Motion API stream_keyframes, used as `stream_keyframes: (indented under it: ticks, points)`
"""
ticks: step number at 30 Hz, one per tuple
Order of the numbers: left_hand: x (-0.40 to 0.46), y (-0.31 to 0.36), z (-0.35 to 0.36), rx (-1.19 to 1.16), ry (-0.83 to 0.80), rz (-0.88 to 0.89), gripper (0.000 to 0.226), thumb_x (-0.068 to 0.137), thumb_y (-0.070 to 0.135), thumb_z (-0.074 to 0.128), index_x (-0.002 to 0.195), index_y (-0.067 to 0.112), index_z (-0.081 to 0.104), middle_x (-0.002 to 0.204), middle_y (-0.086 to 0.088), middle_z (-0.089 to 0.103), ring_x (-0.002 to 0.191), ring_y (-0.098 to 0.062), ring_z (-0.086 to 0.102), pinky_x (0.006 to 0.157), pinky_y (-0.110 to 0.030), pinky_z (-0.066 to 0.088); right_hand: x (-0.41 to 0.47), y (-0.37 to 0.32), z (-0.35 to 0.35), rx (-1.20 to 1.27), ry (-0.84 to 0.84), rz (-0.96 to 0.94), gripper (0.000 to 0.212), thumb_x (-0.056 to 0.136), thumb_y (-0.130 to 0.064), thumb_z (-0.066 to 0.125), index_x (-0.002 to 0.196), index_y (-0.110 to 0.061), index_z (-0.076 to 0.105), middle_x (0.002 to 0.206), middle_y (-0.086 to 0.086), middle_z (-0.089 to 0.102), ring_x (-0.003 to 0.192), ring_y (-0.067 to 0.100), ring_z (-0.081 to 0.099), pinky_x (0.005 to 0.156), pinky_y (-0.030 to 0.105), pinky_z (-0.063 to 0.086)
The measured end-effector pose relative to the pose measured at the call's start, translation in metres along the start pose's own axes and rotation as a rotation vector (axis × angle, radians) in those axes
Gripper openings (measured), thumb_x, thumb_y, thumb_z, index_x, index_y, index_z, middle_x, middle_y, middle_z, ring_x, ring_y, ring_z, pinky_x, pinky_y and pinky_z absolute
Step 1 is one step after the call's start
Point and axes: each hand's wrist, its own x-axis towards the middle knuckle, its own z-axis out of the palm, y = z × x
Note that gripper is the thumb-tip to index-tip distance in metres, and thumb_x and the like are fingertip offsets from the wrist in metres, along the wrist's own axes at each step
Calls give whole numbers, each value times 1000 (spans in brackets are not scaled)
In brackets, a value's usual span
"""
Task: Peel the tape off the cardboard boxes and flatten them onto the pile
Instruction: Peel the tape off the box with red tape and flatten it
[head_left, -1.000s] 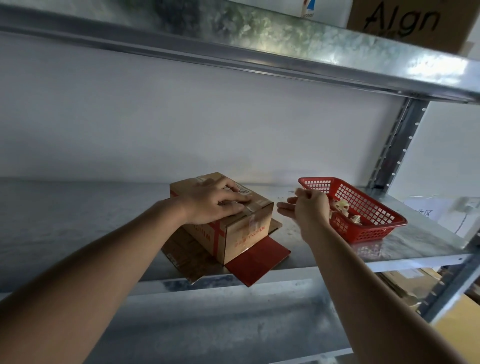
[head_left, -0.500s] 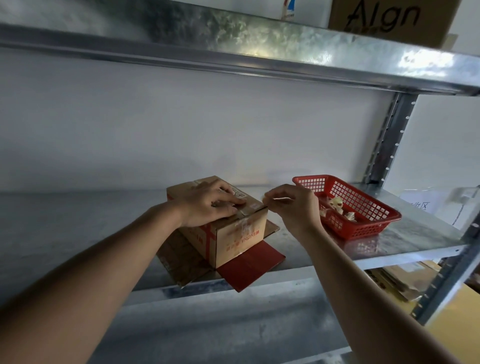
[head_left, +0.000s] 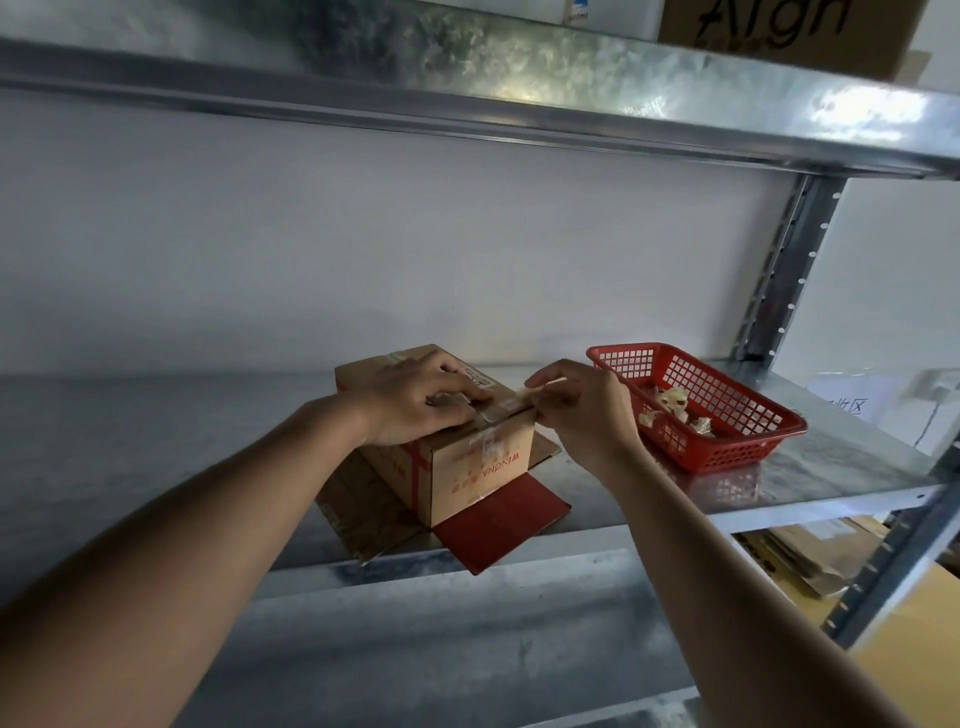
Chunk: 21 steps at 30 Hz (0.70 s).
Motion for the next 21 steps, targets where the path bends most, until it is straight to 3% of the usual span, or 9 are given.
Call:
stream_keyframes:
  ticks: [4, 7, 11, 14, 16, 19, 21]
  points:
    - [-1, 0, 1, 60, 13, 50, 75, 70, 104, 37, 130, 64, 56, 133, 31, 38, 129, -5, 42, 114, -52, 35, -4, 2, 2, 428, 135, 253, 13, 89, 3, 76, 96, -8, 75, 81, 9, 79, 78, 23, 79, 72, 36, 65]
    - [0, -2, 0, 88, 17, 60, 80, 64, 105, 45, 131, 63, 56, 135, 32, 37, 133, -6, 38, 116, -52, 33, -3, 1, -3, 574, 206, 298, 14, 88, 5, 77, 95, -6, 74, 82, 12, 79, 79, 25, 79, 71, 29, 64]
    - [9, 8, 1, -18, -32, 39, 61, 67, 87, 64, 122, 61, 60, 129, 36, 37, 130, -5, 42, 110, -45, 44, -2, 0, -10, 418, 225, 236, 19, 86, -1, 79, 92, -18, 78, 80, 0, 79, 80, 21, 78, 74, 31, 65]
    - [16, 28, 8, -55, -43, 21, 51, 71, 70, 64, 117, 50, 60, 129, 22, 40, 124, -12, 49, 103, -47, 51, -1, 3, -15, 224, 193, 169, 19, 87, -13, 75, 90, -30, 80, 81, -11, 79, 76, 14, 76, 71, 32, 64]
    - [20, 42, 13, -48, -37, 2, 44, 75, 63, 63, 114, 44, 59, 129, 14, 41, 121, -16, 51, 99, -48, 54, 0, 7, -21, 165, 186, 105, 19, 90, -17, 74, 100, -31, 81, 90, -12, 79, 70, 3, 72, 64, 24, 58]
    - [27, 62, 20, -27, -36, -38, 42, 78, 58, 63, 116, 41, 56, 134, 8, 40, 123, -21, 50, 99, -47, 54, 4, 10, -35, 30, 153, -38, 37, 90, -18, 78, 125, -29, 73, 100, -11, 78, 82, -3, 73, 76, 19, 58]
    - [33, 76, 25, -12, -37, -43, 39, 85, 54, 66, 120, 42, 55, 136, 7, 40, 124, -23, 50, 98, -47, 54, 9, 11, -47, -10, 137, -67, 41, 83, -16, 83, 121, -29, 73, 97, -11, 79, 82, -4, 73, 81, 24, 60]
